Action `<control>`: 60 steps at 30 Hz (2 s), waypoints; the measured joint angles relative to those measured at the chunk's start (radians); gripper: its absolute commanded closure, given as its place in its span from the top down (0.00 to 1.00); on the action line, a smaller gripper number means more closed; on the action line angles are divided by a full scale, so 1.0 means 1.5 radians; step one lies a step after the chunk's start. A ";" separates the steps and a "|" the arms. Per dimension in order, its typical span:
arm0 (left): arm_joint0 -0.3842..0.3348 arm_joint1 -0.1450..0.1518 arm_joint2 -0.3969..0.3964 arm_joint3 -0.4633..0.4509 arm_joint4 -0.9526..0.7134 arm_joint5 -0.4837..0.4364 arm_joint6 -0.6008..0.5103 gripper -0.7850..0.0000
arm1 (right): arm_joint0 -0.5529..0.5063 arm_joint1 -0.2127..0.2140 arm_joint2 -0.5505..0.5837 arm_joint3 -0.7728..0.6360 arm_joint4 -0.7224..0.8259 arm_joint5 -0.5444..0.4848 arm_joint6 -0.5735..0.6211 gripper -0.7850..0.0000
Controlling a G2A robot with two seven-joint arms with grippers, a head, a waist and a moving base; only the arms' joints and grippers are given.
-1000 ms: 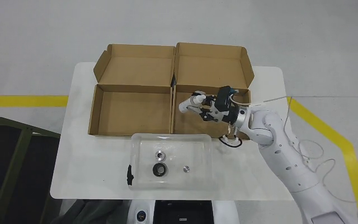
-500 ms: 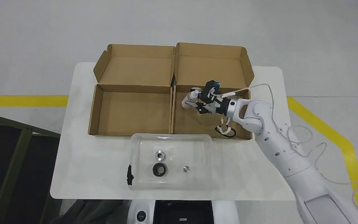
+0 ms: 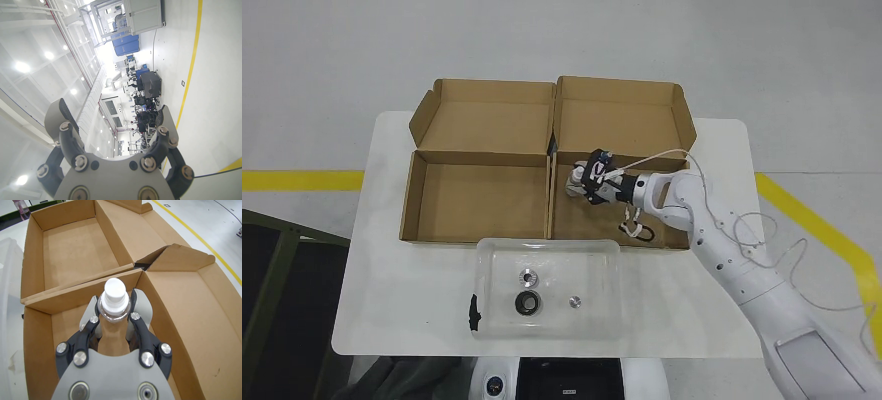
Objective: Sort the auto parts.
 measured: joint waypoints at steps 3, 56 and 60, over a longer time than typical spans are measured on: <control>0.000 0.000 0.000 0.000 0.000 0.000 0.000 1.00 | 0.004 -0.003 -0.005 0.002 -0.009 -0.003 -0.003 0.91; 0.000 0.000 0.000 0.000 0.000 0.000 0.000 1.00 | -0.315 0.095 0.163 -0.585 0.004 -0.171 0.336 1.00; 0.000 0.000 0.000 0.000 0.000 0.000 0.000 1.00 | -0.322 0.096 0.143 -0.586 -0.018 -0.182 0.337 1.00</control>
